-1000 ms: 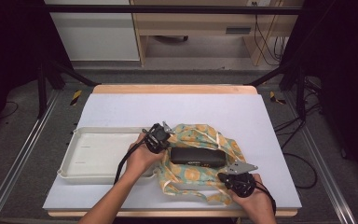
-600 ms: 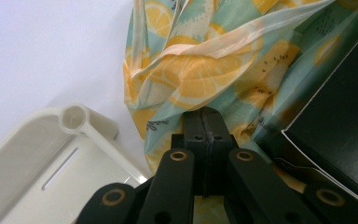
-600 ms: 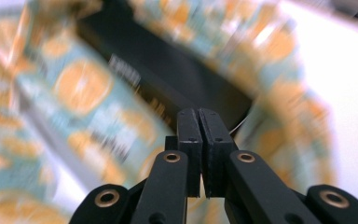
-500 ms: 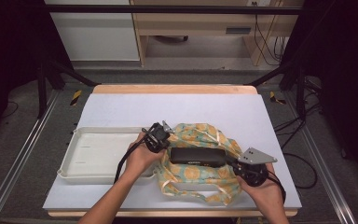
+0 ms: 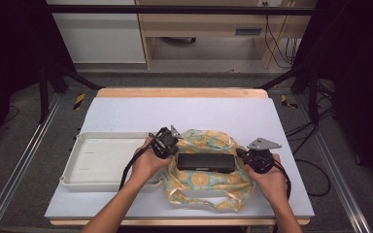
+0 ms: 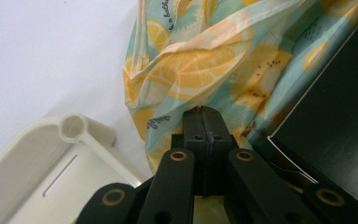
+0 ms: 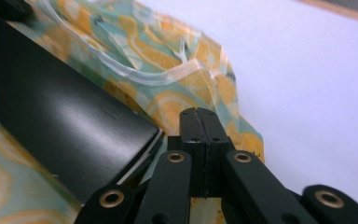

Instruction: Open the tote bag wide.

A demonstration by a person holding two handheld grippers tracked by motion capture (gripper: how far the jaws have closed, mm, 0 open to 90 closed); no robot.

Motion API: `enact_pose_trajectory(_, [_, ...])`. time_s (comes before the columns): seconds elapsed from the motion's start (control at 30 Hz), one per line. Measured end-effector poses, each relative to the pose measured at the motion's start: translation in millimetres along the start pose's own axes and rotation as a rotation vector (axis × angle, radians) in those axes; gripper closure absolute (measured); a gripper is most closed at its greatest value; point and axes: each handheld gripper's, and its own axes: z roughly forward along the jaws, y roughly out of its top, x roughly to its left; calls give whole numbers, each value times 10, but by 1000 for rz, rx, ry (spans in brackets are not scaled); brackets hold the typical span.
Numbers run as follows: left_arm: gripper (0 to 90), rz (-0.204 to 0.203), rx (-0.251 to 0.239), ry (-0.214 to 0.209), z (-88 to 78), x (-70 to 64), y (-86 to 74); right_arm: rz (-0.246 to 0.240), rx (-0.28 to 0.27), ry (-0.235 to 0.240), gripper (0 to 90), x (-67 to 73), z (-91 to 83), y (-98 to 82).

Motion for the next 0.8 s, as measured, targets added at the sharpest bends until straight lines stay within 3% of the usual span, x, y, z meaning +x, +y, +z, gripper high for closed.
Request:
enact_pose_trajectory(0.33, [900, -3, 20, -10, 69, 24, -5, 66, 82, 16, 900, -96, 194, -64])
enact_pose_trajectory(0.8, [900, -4, 25, -11, 89, 24, -20, 86, 88, 34, 900, -102, 223, -90])
